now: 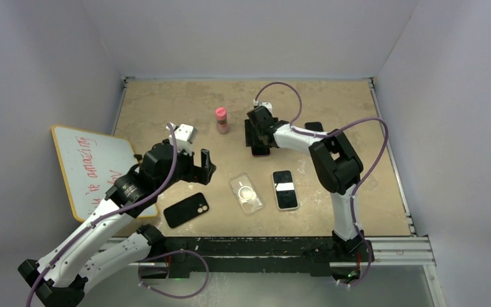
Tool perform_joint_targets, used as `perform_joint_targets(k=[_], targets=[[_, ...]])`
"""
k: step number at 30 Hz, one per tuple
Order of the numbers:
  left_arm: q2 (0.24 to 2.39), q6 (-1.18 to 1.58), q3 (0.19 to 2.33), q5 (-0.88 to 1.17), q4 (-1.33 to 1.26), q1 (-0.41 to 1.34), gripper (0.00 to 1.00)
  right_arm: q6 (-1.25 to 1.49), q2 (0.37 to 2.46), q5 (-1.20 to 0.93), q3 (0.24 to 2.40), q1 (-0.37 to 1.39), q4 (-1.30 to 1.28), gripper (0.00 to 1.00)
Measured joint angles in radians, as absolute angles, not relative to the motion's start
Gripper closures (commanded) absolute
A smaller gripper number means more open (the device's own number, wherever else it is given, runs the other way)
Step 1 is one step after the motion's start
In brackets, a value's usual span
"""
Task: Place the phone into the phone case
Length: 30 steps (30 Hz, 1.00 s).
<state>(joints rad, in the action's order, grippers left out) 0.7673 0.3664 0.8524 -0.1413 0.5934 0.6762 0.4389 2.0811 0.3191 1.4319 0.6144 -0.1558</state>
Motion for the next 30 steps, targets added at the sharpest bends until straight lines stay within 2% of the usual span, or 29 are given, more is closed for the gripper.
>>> perform_joint_targets(k=[4, 8, 14, 21, 30], targets=[[0.767, 0.376, 0.852, -0.142, 0.593, 0.677, 0.07, 0.424, 2.061, 0.3, 1.396, 0.614, -0.124, 0.34], [0.767, 0.411, 0.845, -0.135, 0.588, 0.676, 0.08, 0.418, 2.018, 0.281, 1.332, 0.614, -0.105, 0.41], [0.79, 0.489, 0.764, -0.066, 0.545, 0.676, 0.13, 0.419, 1.928, 0.238, 1.218, 0.614, -0.098, 0.48], [0.916, 0.592, 0.633, 0.071, 0.46, 0.676, 0.16, 0.429, 1.824, 0.181, 1.089, 0.614, -0.082, 0.57], [0.996, 0.628, 0.597, 0.152, 0.307, 0.677, 0.22, 0.439, 1.747, 0.112, 0.986, 0.614, -0.008, 0.61]])
